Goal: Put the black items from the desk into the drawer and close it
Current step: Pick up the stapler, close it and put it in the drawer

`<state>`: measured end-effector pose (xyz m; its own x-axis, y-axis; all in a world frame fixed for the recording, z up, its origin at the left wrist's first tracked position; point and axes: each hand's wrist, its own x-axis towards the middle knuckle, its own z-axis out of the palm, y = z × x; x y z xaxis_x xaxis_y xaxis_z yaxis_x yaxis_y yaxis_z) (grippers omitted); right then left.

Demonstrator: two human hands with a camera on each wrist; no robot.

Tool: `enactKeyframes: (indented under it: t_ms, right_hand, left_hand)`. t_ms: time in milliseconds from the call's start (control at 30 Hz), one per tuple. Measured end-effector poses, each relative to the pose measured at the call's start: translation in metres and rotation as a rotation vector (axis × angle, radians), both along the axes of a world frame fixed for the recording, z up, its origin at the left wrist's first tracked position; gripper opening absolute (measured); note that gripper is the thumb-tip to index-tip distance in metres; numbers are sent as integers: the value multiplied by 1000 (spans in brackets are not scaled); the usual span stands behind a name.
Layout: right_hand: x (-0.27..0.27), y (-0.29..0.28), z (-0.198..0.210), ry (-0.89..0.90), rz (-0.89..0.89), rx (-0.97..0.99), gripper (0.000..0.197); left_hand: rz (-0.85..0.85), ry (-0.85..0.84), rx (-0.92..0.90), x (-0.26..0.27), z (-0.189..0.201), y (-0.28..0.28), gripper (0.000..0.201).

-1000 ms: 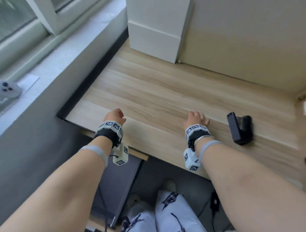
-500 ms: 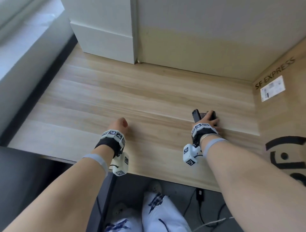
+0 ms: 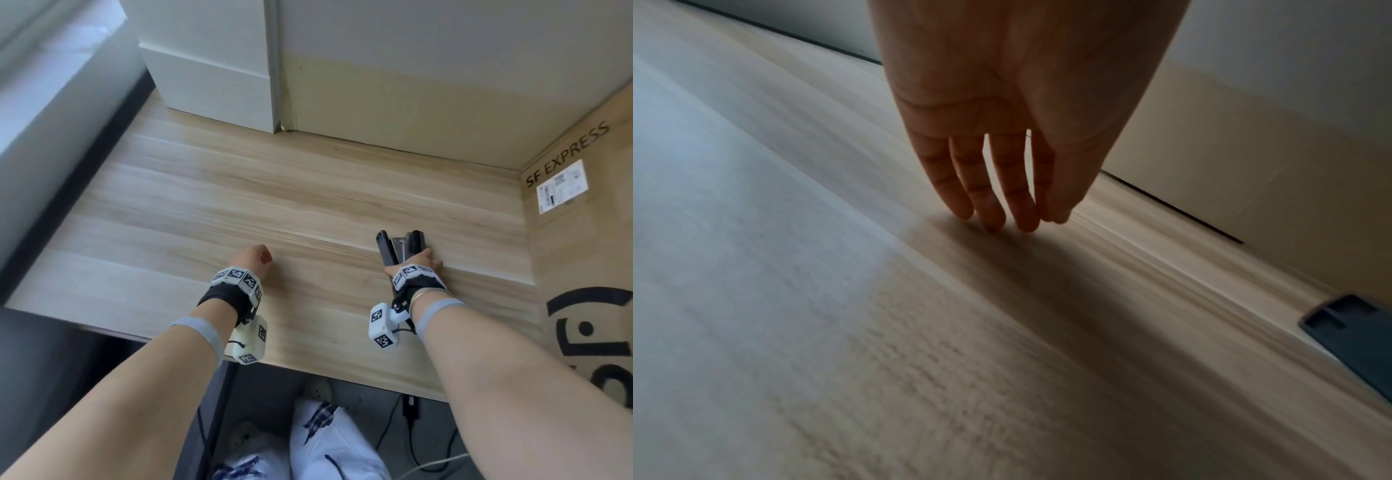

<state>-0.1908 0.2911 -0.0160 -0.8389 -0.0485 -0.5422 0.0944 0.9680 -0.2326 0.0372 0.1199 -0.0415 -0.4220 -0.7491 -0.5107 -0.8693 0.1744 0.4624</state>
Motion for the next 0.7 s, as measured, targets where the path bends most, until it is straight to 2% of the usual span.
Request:
enactKeyframes:
  t_ms: [100, 200, 233, 300, 400, 700]
  right_hand:
    - [14, -5, 1, 37, 67, -69, 79]
    - [21, -9, 1, 64, 95, -134, 79]
    - [22, -9, 2, 62, 97, -170, 82]
    - [20, -10, 4, 23, 113, -231, 100]
    - [24, -10, 6, -52, 189, -245, 122]
    - [34, -3, 13, -30, 299, -229, 121]
  left_hand:
    - [-3, 17, -7, 2, 1, 2, 25]
    - [-7, 23, -4, 6, 1, 1, 25]
    - [-8, 24, -1, 8, 0, 1, 25]
    - [-13, 23, 8, 10, 0, 1, 25]
    - [-29, 25, 20, 11, 0, 3, 25]
    - [-71, 35, 71, 6, 4, 8, 25]
